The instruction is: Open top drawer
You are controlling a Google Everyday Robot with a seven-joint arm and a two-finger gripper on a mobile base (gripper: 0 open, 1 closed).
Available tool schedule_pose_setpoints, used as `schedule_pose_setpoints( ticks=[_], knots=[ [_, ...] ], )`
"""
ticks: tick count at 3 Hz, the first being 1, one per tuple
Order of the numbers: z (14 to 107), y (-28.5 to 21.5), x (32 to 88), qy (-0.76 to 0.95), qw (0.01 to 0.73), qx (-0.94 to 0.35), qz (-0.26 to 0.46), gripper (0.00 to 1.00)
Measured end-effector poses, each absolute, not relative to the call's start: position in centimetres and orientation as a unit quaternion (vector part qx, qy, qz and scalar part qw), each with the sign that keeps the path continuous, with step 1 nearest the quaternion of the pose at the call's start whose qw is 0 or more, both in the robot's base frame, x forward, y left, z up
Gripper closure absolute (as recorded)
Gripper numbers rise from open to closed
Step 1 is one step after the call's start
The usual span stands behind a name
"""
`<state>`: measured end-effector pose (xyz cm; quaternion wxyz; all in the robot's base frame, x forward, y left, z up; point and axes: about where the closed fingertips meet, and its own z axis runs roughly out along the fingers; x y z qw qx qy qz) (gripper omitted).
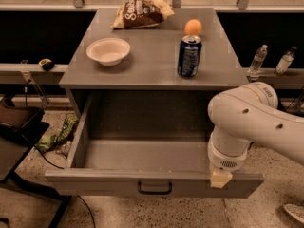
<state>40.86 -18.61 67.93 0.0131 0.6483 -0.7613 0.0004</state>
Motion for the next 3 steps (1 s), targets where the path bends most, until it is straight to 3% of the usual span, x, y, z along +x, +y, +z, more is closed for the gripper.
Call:
schedule_pose_setpoints(
  ticks=[3],
  knots=[
    [68.69,-20.67,37.57,-0.772,0.025,0.635,0.007,1.00]
  ],
)
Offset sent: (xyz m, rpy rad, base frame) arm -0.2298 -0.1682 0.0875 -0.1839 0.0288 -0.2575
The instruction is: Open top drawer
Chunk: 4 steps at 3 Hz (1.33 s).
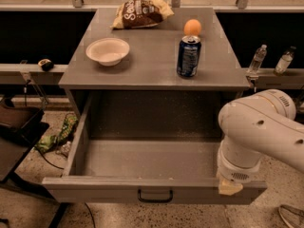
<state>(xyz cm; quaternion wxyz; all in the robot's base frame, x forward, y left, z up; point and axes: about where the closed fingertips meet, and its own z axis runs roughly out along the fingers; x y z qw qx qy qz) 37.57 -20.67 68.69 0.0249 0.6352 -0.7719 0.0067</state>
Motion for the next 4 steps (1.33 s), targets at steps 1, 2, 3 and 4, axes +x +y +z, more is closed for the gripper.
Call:
schedule_pose_setpoints(
  ticks=[1,2,3,4],
  knots=[
    [68.9,-21.0,36.9,-0.774,0.027,0.632,0.009,1.00],
    [69.3,-21.7,35.6,-0.777,0.033,0.628,0.011,0.97],
    [69.3,-21.8,35.2,-0.778,0.035,0.627,0.012,0.75],
    [69.3,-21.8,35.2,-0.778,0.035,0.627,0.012,0.52]
  ],
)
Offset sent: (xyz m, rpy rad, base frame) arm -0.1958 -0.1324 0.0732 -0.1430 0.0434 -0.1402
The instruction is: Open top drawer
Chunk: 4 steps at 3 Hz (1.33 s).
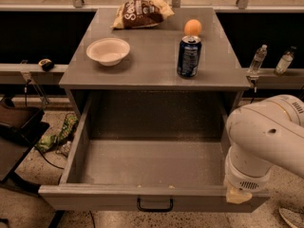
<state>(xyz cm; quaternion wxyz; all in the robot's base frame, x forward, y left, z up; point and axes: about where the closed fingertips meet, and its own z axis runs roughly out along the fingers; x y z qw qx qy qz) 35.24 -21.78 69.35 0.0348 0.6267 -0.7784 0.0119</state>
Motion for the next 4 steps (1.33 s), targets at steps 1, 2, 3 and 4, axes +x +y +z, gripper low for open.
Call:
schedule_pose_setpoints(
  ticks=[1,2,3,4],
  knots=[
    [69.3,-21.8,35.2,-0.778,0.035,0.627,0.012,0.20],
    [69.4,-21.8,35.2,-0.778,0.035,0.627,0.012,0.00],
    [74.2,-24.4,34.3,-0.792,0.005,0.609,0.030,0.00],
    [82.6,-28.5,32.1,-0.810,-0.050,0.582,0.057,0.00]
  ],
)
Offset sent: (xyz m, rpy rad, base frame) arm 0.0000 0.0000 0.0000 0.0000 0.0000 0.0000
